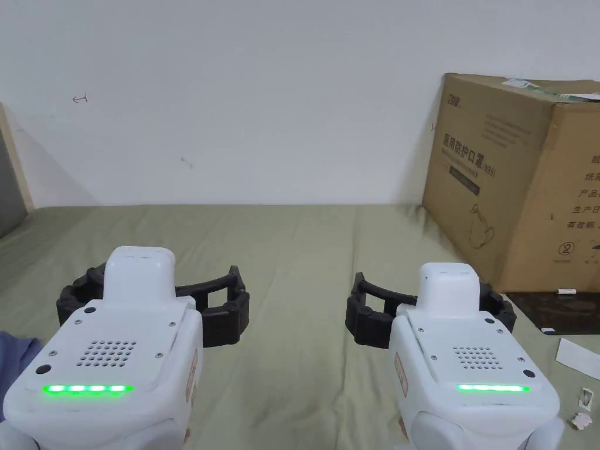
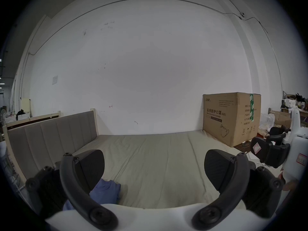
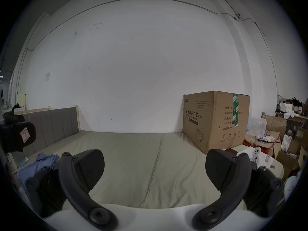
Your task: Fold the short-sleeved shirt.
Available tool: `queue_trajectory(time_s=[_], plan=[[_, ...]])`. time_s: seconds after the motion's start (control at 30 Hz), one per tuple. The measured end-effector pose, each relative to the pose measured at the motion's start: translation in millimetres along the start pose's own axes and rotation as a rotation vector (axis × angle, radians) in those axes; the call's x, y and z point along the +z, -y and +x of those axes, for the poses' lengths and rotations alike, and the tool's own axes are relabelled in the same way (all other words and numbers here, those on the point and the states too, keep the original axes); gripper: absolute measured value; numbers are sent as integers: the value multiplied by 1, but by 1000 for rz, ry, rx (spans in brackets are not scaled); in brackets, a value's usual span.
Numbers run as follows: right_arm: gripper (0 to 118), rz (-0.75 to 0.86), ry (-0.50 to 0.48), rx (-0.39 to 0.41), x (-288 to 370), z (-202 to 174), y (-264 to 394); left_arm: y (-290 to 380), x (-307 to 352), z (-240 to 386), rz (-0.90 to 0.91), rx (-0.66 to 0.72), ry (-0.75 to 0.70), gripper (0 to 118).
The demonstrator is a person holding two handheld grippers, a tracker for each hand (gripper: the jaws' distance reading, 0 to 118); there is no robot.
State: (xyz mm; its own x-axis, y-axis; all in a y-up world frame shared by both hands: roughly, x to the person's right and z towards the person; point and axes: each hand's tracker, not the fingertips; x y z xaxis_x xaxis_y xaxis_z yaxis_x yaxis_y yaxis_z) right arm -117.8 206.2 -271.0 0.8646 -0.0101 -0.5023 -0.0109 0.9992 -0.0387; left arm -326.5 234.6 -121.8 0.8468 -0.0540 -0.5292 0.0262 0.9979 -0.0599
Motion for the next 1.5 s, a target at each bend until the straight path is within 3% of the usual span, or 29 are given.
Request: queue_trajectory(time_s=[0.23, 0.37, 0.57, 0.7, 0.87, 1.37, 1.4, 1.43, 1.47, 1.5], plan=[[118, -20, 5, -33, 0, 2, -3, -4, 2, -2, 10, -20, -29, 118], [118, -18, 27, -23, 0, 2, -1, -2, 6, 0, 35, -60, -10, 118], [118, -29, -28, -17, 0, 2, -2, -1, 4, 4, 19, -58, -38, 118], [118, -19, -8, 28, 1, -4, -1, -1, 3, 5, 10, -64, -35, 118], [118, -44, -17, -9, -1, -3, -2, 1, 2, 4, 0, -57, -32, 118], [117, -54, -34, 13, -2, -3, -5, 1, -1, 3, -9, -58, -36, 117], [117, -55, -44, 13, -1, -3, -5, 1, -1, 2, -11, -56, -34, 113], [115, -59, -57, 12, -1, -3, -5, 1, -1, 2, -24, -41, -21, 96], [109, -60, -56, 23, -1, -4, -5, 0, -1, 1, -40, -15, 12, 75], [93, -56, -66, 45, 1, -5, -4, 0, -2, 0, -42, -5, 19, 50]])
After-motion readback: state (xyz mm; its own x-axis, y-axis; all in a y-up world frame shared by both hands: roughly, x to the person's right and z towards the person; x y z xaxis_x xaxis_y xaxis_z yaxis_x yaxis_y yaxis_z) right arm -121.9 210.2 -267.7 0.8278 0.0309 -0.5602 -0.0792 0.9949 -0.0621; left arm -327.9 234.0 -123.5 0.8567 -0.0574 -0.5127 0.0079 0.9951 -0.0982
